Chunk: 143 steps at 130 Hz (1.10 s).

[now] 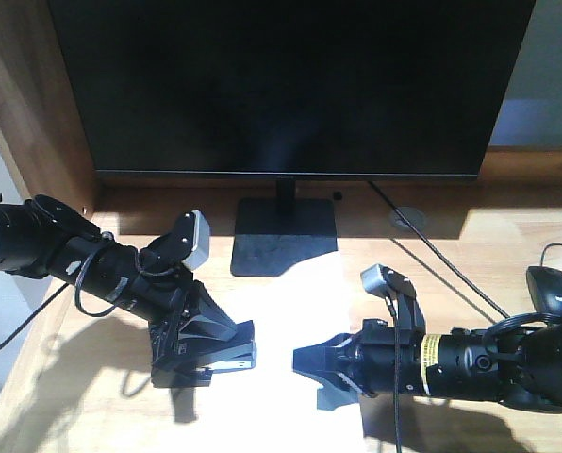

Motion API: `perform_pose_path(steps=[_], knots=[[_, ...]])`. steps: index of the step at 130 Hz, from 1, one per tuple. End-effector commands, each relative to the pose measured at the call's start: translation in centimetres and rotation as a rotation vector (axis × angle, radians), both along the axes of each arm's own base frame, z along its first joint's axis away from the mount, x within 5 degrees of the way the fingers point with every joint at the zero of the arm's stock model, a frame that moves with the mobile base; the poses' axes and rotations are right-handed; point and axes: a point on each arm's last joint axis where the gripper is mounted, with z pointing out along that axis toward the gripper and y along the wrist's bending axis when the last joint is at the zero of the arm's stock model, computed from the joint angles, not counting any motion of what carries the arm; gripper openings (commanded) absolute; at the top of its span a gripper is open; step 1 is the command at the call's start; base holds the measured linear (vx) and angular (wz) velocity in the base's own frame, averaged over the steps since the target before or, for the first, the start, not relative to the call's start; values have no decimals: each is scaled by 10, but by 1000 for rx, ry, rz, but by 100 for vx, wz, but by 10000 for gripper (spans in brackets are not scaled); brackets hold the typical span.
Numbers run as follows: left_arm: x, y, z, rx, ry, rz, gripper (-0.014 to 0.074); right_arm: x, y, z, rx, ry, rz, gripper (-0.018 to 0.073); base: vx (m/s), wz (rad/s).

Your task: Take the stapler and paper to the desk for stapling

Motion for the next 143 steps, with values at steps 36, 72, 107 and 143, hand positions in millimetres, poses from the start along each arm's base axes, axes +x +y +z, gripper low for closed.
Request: perform_pose_path(steps=[36, 72, 107, 143], knots=[[0, -5, 25, -71, -36, 2, -6, 8, 1, 13, 62, -29, -46, -3, 0, 0], [0, -5, 25, -71, -36, 2, -6, 12, 3, 0, 80, 11, -64, -3, 0, 0], [0, -5, 25, -71, -36, 2, -6, 14, 4, 3, 120, -13, -80, -3, 0, 0], [0, -5, 25, -71, -36, 2, -6, 14, 4, 3, 120, -13, -80, -3, 0, 0]])
